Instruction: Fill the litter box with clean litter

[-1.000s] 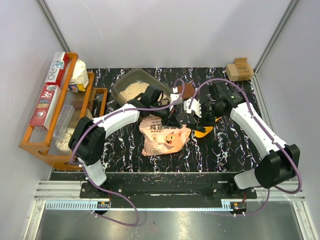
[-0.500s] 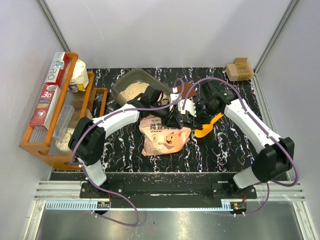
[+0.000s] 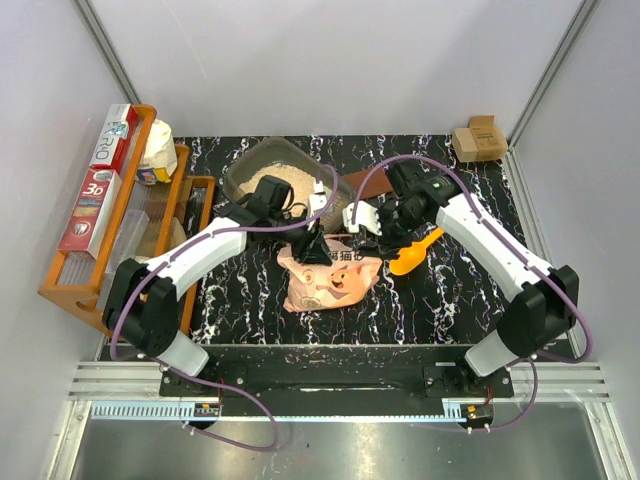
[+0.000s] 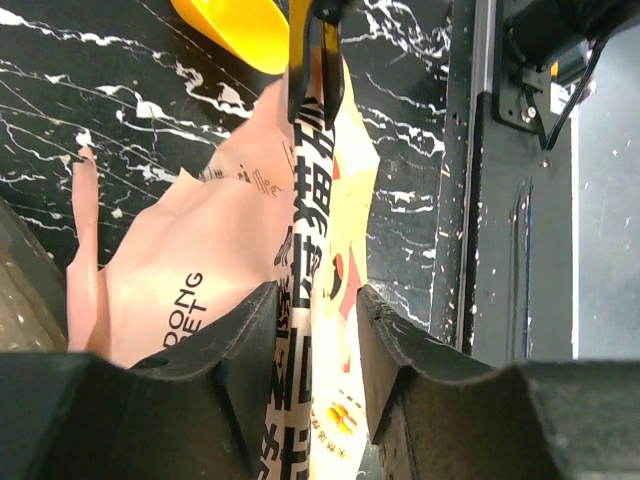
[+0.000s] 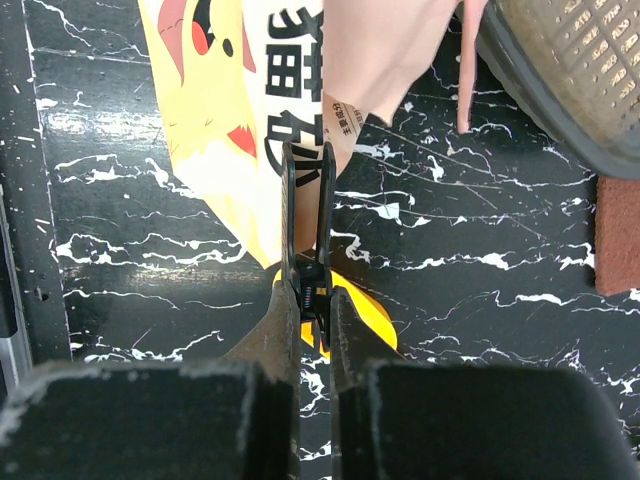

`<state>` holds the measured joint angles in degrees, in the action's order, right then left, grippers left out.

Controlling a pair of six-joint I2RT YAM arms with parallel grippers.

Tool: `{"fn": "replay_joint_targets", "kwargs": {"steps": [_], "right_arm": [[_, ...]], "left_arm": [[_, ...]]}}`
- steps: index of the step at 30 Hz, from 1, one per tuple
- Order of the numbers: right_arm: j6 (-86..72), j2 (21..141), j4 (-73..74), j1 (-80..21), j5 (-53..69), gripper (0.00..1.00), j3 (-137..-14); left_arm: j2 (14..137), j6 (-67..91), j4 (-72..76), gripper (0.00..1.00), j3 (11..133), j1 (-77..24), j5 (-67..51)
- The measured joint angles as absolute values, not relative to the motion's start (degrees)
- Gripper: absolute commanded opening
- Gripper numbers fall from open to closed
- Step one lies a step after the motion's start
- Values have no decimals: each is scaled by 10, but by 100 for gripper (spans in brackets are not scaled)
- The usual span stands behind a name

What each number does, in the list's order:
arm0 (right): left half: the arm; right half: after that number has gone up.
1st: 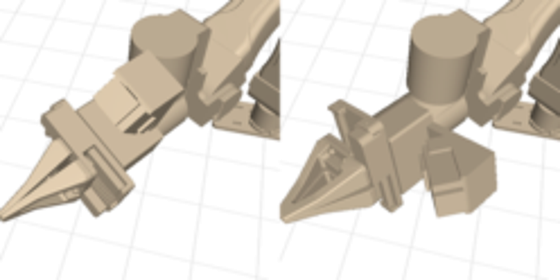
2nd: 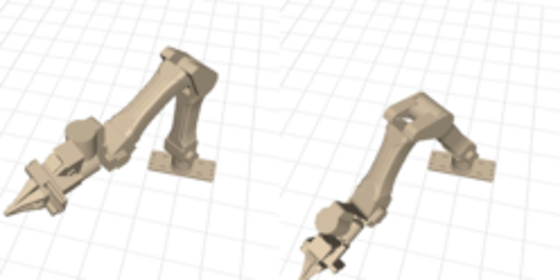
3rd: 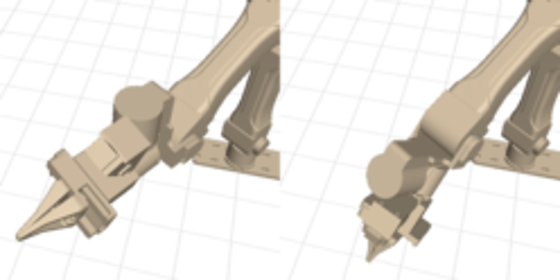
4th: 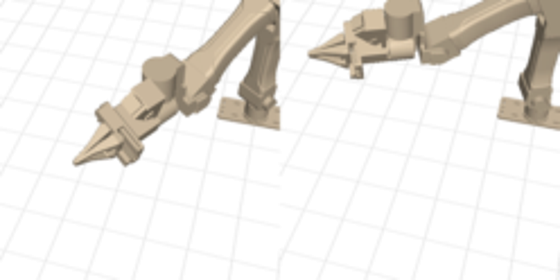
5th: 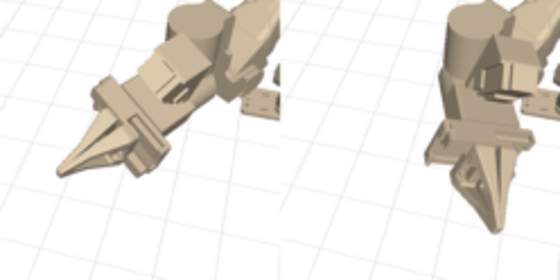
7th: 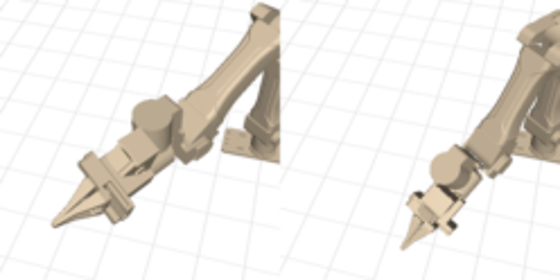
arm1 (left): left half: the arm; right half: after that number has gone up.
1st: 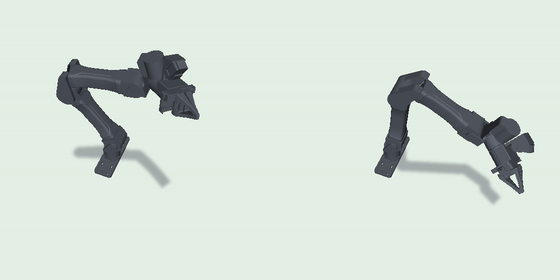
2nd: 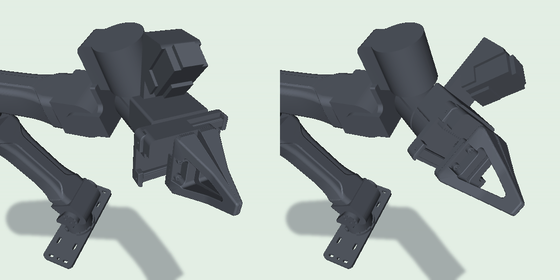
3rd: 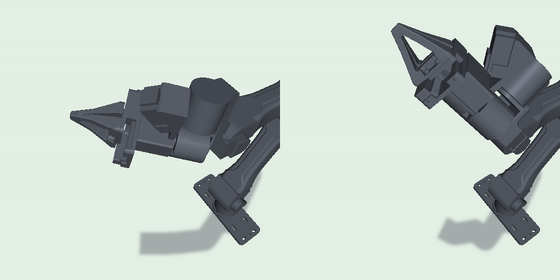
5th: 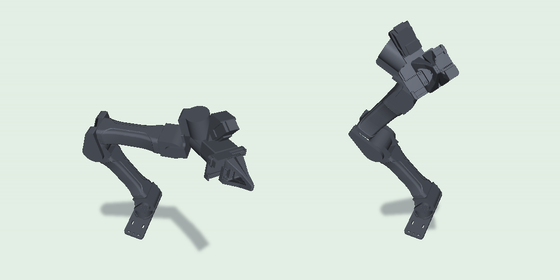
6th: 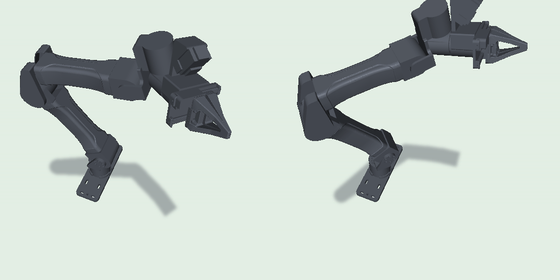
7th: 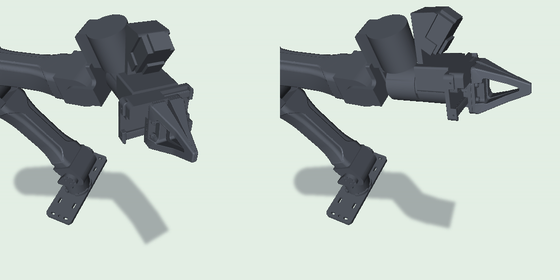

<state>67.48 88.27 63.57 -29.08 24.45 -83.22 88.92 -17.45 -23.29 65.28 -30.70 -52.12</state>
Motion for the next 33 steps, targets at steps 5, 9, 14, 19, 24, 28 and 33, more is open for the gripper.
{"fn": "replay_joint_targets", "kwargs": {"steps": [5,9,14,19,24,28,33], "right_arm": [[678,901,659,-304,245,0,-858],[684,918,687,-304,245,0,-880],[687,942,729,-305,245,0,-911],[645,941,731,-298,247,0,-919],[584,914,711,-251,265,0,-919],[534,875,689,-195,275,0,-918],[478,822,653,-153,277,0,-889]], "left_arm": [[865,-210,-243,32,622,-309,-500],[864,-210,-236,20,620,-309,-482],[864,-196,-224,26,620,-309,-472],[865,-177,-216,39,623,-311,-479],[910,-164,-196,40,671,-326,-496],[956,-157,-182,39,703,-344,-506],[1001,-148,-175,33,736,-372,-517]]}}
